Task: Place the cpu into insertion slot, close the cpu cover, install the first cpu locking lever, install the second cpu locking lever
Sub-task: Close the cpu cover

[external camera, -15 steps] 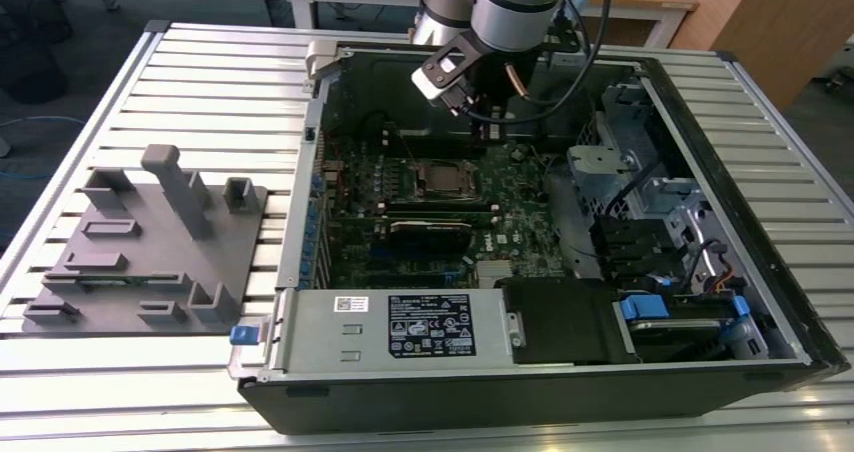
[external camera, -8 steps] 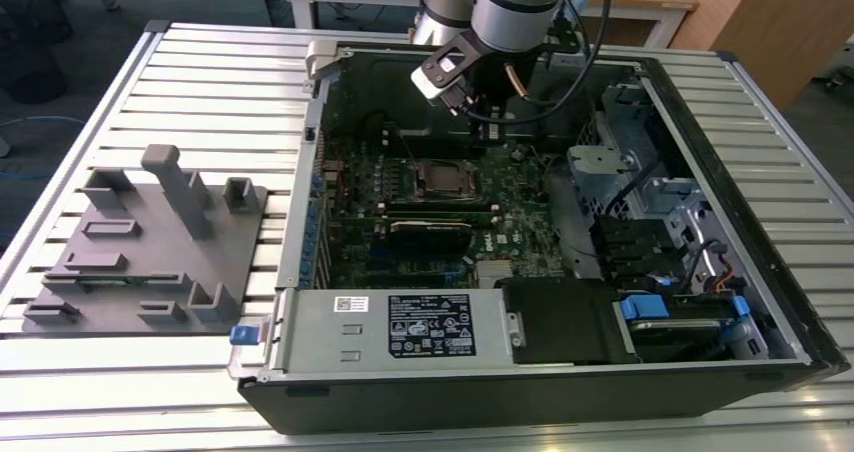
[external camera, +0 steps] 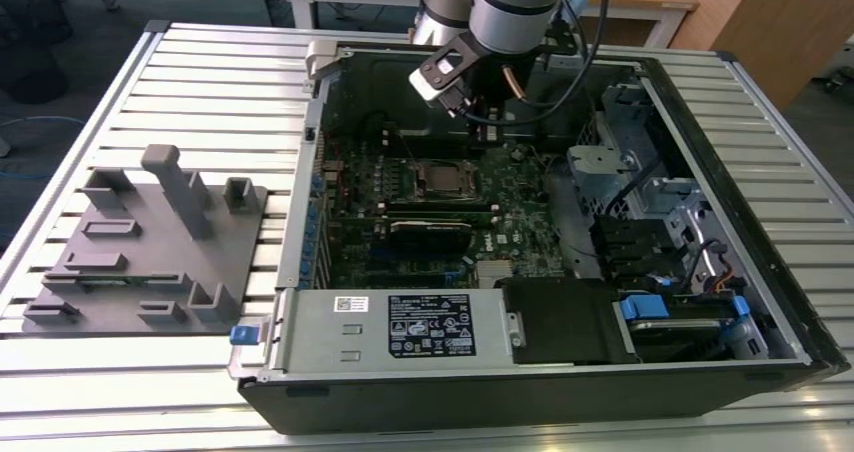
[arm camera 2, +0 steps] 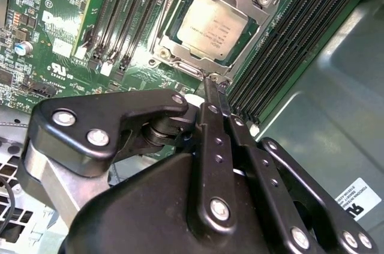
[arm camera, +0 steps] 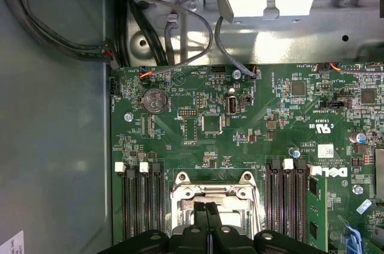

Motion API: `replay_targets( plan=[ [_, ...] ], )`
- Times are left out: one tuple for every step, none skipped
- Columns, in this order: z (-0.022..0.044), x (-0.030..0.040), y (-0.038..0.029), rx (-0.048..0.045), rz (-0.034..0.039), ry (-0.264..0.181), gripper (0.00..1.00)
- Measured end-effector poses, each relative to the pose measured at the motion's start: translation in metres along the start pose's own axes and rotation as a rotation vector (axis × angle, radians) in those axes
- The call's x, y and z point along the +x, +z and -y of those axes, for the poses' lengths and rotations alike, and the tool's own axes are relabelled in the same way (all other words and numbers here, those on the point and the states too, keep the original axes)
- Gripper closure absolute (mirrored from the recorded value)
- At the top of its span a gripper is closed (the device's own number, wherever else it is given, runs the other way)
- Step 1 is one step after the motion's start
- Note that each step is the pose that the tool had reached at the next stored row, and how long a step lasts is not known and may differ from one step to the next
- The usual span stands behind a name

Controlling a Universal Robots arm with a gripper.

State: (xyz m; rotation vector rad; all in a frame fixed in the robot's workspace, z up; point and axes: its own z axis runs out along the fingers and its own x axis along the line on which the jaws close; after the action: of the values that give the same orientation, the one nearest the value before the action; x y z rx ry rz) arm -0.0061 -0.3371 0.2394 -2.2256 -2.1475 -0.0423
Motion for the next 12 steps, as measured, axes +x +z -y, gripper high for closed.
replay_targets(
  plan=[
    [0.0002, 0.0, 0.0001, -0.0001, 0.0001, 0.0, 0.9],
    [0.0003, 0.0, 0.0001, -0.0001, 0.0001, 0.0, 0.9],
    [0.0005, 0.0, 0.0002, -0.0001, 0.0002, 0.0, 0.9],
    [0.0007, -0.0001, 0.0003, -0.0002, 0.0001, 0.0, 0.9],
    [0.001, -0.0001, 0.0005, -0.0004, 0.0, 0.0, 0.9],
    [0.0015, -0.0001, 0.0006, -0.0005, 0.0, 0.0, 0.9],
    [0.002, -0.0001, 0.0008, -0.0007, 0.0001, 0.0, 0.9],
    [0.0024, -0.0001, 0.0009, -0.0008, 0.0003, 0.0, 0.9],
    [0.0028, -0.0002, 0.001, -0.0009, 0.0006, 0.0, 0.9],
    [0.0032, -0.0002, 0.0011, -0.0009, 0.0007, 0.0, 0.9],
    [0.0034, -0.0002, 0.0013, -0.0009, 0.0007, 0.0, 0.9],
    [0.0035, -0.0002, 0.0013, -0.0009, 0.0008, 0.0, 0.9]
  ],
)
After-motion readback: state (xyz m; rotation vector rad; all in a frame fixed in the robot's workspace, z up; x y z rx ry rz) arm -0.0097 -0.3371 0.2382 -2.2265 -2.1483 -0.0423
